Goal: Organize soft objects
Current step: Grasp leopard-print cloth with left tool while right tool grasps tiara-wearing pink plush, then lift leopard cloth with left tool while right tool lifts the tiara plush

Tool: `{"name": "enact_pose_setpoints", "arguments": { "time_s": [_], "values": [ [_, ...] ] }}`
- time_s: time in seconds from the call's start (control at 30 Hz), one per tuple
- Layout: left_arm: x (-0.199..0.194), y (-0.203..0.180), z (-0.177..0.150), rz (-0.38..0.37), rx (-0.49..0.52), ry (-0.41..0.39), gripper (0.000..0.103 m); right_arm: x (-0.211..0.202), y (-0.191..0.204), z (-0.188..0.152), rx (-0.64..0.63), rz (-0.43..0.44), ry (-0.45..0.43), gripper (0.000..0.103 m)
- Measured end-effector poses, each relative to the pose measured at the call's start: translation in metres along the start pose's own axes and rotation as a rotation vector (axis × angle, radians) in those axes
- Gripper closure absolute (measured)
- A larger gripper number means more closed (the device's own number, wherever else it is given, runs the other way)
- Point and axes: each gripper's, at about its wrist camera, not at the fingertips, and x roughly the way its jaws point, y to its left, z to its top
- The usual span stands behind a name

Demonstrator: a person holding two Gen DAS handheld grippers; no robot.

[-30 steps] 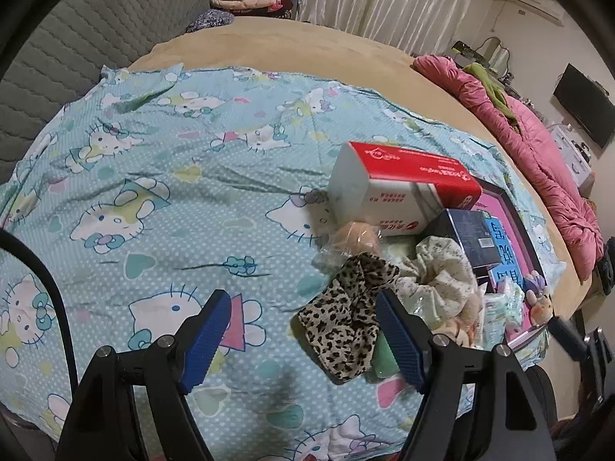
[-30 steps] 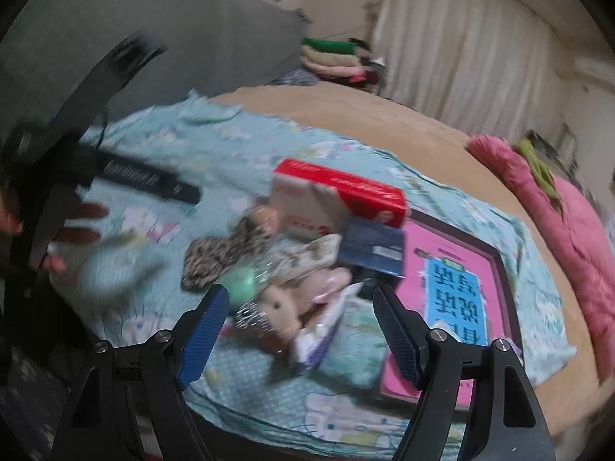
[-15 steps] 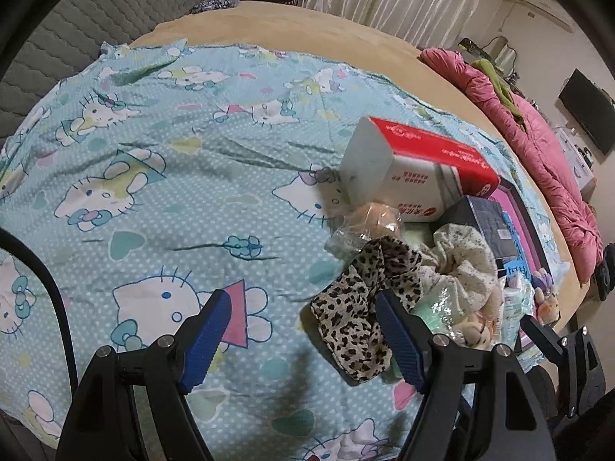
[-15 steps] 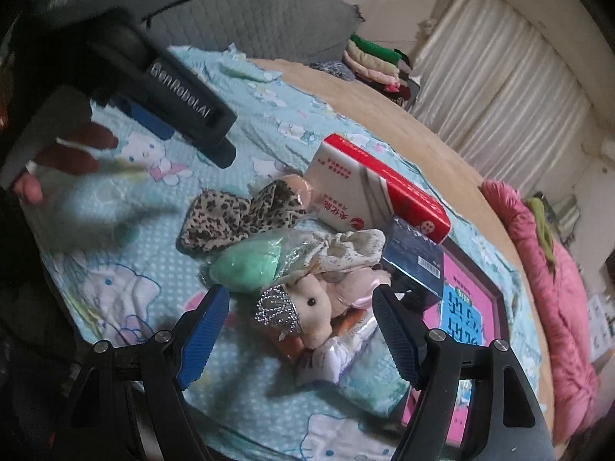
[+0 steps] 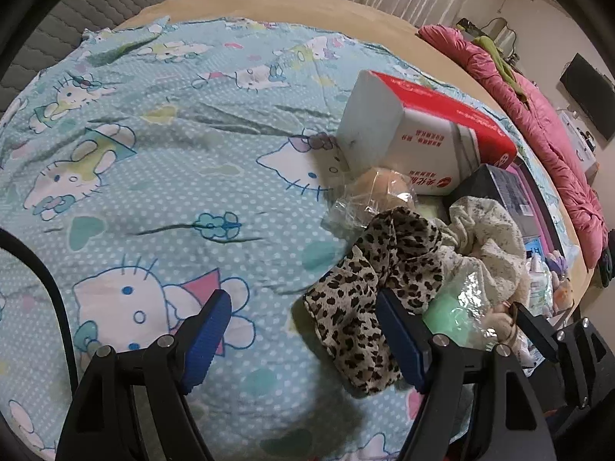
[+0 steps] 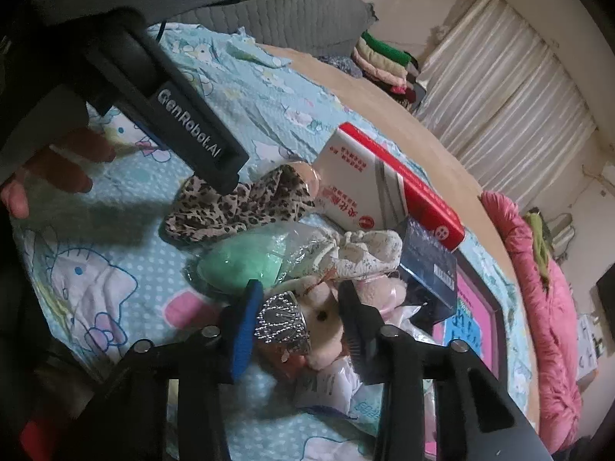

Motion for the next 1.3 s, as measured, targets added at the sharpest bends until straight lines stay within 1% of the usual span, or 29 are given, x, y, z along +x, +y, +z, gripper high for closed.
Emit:
{"name": "enact_pose_setpoints", "arguments": {
  "time_s": [0.1,0.23,0.27,0.3,0.33,0.4,0.47,0.5,0.53,0.6,0.73,0.8,0.9,1.03,1.1,1.2,1.3],
  "values": [
    [0.01,-0.002,0.002,0.017,-0.001,0.019,0.026,-0.001,-0.005,-0.001,0.029,0.017,-0.009,0.069],
    [0.019,-0.008,0.001,0.037,0.014,0.015,0.027,-0.003,-0.02,-0.002,0.111,0.067,-0.026,0.071],
    [0.02,-0.01,0.0,0.032,0.019,0.012,0.032,-0.004,-0.023,-0.002,0.129,0.077,-0.029,0.072],
    [0.02,-0.012,0.001,0.027,0.026,0.009,0.042,-0.006,-0.027,-0.002,0.154,0.092,-0.036,0.072],
    [0.021,-0.014,0.001,0.023,0.034,0.006,0.047,-0.007,-0.031,-0.002,0.18,0.106,-0.044,0.072],
    [0.023,-0.02,0.0,0.013,0.056,0.009,0.069,-0.011,-0.035,-0.002,0.214,0.122,-0.055,0.073],
    [0.024,-0.024,-0.002,0.009,0.077,0.007,0.079,-0.015,-0.038,-0.002,0.245,0.136,-0.065,0.075],
    [0.024,-0.025,-0.002,0.012,0.089,0.0,0.082,-0.017,-0.04,-0.002,0.254,0.14,-0.07,0.077],
    [0.023,-0.026,-0.003,0.011,0.093,-0.003,0.083,-0.02,-0.039,-0.002,0.258,0.141,-0.074,0.08],
    [0.019,-0.022,-0.002,-0.019,0.068,-0.009,0.085,-0.023,-0.039,-0.002,0.258,0.144,-0.08,0.081],
    [0.018,-0.009,-0.002,-0.073,0.005,0.0,0.086,-0.022,-0.034,-0.003,0.236,0.152,-0.066,0.081],
    [0.018,-0.009,-0.003,-0.076,0.003,0.002,0.086,-0.021,-0.031,-0.004,0.21,0.15,-0.067,0.08],
    [0.018,-0.011,-0.003,-0.069,0.014,0.003,0.086,-0.021,-0.022,-0.005,0.149,0.124,-0.066,0.079],
    [0.018,-0.008,-0.003,-0.084,0.0,0.005,0.086,-0.021,-0.007,-0.006,0.043,0.059,-0.064,0.07],
    [0.018,-0.006,-0.002,-0.095,-0.011,0.008,0.086,-0.02,-0.001,-0.007,-0.015,0.034,-0.062,0.068],
    [0.019,-0.005,-0.002,-0.1,-0.016,0.009,0.086,-0.019,0.01,-0.009,-0.106,-0.013,-0.058,0.058],
    [0.019,-0.004,-0.002,-0.1,-0.016,0.009,0.086,-0.013,0.019,-0.013,-0.19,-0.066,-0.041,0.055]
  ]
}}
